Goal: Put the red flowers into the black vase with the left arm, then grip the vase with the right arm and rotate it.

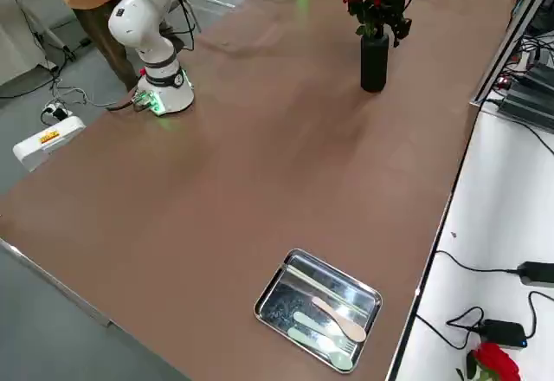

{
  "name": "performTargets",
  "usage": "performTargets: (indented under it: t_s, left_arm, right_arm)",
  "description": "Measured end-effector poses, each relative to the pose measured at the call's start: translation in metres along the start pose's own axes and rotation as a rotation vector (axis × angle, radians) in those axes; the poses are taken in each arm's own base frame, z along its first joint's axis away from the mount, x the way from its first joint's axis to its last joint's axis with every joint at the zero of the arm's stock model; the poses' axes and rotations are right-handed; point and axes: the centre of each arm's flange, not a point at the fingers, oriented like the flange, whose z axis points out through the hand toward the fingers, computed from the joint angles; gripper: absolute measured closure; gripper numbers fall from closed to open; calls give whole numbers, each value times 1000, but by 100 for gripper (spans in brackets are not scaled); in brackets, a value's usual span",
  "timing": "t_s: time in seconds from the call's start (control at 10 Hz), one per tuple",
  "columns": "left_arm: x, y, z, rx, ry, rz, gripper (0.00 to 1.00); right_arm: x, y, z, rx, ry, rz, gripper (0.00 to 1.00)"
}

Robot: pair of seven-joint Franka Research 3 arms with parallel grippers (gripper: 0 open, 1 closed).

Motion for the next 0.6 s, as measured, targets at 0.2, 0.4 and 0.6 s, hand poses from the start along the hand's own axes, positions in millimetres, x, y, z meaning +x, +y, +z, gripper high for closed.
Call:
performTargets:
  t_s: [0.2, 0.4, 0.6]
  left_arm:
    - [0, -1, 0, 0, 0, -1, 0]
    - [0, -1, 0, 0, 0, -1, 0]
    - [0, -1, 0, 0, 0, -2, 0]
  right_arm:
    - [-3, 6, -4, 7, 1, 15, 26]
    - [-5, 11, -9, 11, -7, 23, 25]
    - [-6, 17, -17, 7, -3, 30, 25]
